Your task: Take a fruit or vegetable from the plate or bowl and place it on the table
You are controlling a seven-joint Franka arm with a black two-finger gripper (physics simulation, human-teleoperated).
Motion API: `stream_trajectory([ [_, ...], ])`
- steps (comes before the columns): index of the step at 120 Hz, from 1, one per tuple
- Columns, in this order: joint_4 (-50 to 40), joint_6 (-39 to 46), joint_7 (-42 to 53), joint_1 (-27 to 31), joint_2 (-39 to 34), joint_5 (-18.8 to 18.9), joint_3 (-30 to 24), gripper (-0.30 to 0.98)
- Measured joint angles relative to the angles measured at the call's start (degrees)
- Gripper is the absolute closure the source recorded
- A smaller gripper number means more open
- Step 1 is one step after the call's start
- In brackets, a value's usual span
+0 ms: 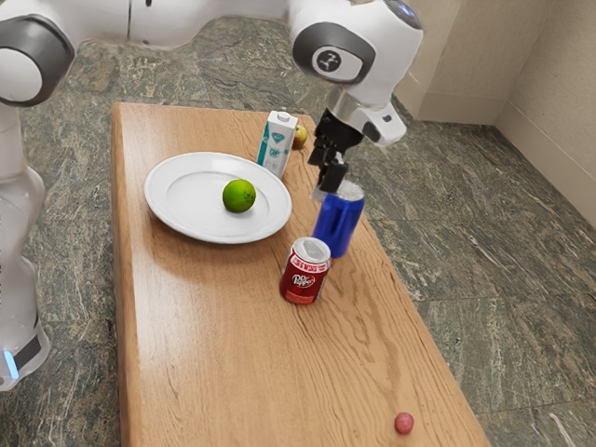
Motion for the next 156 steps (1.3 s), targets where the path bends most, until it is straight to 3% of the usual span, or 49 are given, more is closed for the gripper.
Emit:
stream_trajectory([
  [17,-12.72,5.88,1.34,9.40,-9.50,-1.77,0.24,0.00],
  [50,-21.89,12.72,7.05,16.33,-12.35,-3.69,1.57,0.00],
  [98,-30.81,19.92,19.39,18.71,-13.43,-3.49,1.93,0.00],
  [156,-35.70,25.93,27.43,19.25,-12.92,-6.79,2.06,0.00],
])
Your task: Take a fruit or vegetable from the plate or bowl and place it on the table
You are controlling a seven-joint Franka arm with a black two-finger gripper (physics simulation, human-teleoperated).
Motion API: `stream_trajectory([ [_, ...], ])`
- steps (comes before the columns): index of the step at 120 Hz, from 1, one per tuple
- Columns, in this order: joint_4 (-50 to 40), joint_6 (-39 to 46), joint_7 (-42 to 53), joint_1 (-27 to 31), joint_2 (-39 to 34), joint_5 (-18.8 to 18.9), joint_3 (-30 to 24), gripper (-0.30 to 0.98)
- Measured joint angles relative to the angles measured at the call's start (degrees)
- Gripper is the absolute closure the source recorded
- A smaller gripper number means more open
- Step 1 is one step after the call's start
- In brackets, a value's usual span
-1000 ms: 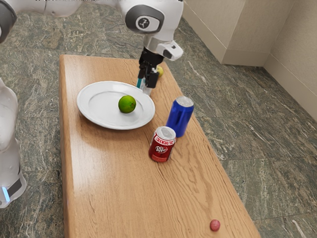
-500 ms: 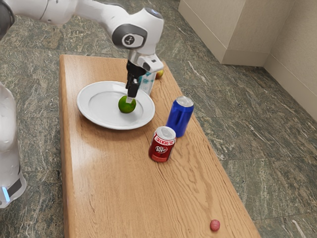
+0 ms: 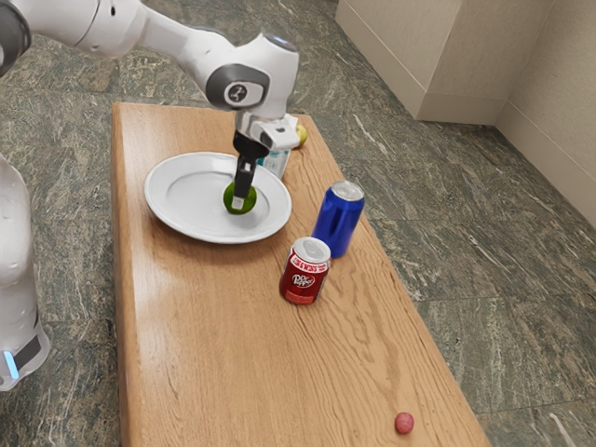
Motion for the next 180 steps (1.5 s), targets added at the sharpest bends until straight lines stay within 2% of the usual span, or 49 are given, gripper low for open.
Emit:
stream_trajectory([
  [28,-1.33,1.54,2.10,0.35,0.02,-1.04,0.00,0.01],
  [48,-1.48,2.30,3.00,0.42,0.01,-0.97,0.00,0.30],
  [69,-0.73,2.31,2.56,-0.15,-2.04,0.65,-0.66,0.36],
  [79,1.99,-0.11,1.29,-0.66,-4.80,2.09,-3.48,0.38],
  [90,5.57,-4.25,-0.91,-0.97,-6.31,2.83,-8.60,0.36],
  [104,5.79,-8.22,-4.11,-3.19,-6.52,2.50,-12.94,0.37],
  [136,4.19,-13.79,-13.45,-3.73,-6.48,-4.16,-27.17,0.37],
  [158,3.69,-8.35,-17.98,-2.64,1.08,-6.32,-28.76,0.39],
  [168,3.68,-6.02,-19.25,-2.49,1.72,-6.64,-28.81,0.22],
  [180,3.76,-4.33,-20.47,-2.71,1.77,-7.03,-28.83,0.12],
])
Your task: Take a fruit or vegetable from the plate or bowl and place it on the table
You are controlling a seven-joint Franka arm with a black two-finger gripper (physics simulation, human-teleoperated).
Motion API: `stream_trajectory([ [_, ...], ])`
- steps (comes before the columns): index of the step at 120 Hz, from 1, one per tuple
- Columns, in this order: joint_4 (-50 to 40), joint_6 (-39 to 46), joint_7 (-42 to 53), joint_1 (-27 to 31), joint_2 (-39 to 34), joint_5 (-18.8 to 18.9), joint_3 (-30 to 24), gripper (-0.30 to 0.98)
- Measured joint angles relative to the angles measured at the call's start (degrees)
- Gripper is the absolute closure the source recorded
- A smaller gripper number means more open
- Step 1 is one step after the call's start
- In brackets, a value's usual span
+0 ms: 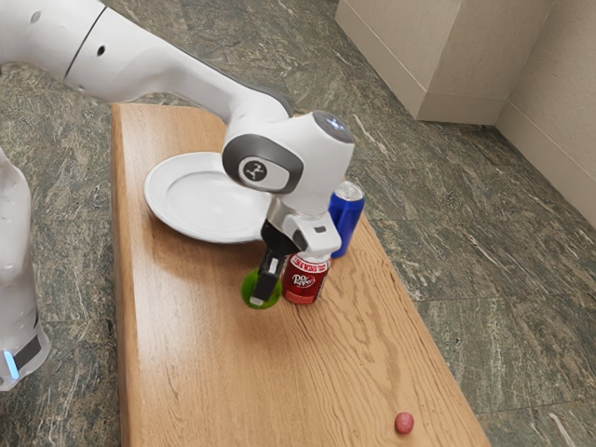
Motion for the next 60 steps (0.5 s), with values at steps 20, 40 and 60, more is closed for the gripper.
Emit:
stream_trajectory([
  [20,3.32,0.17,-1.80,-0.02,-0.12,-0.31,-2.11,0.04],
  [40,32.13,-16.53,-6.17,-0.49,0.89,6.27,-7.97,0.01],
  [60,41.03,-17.89,-5.05,-7.97,9.75,15.59,27.98,0.00],
])
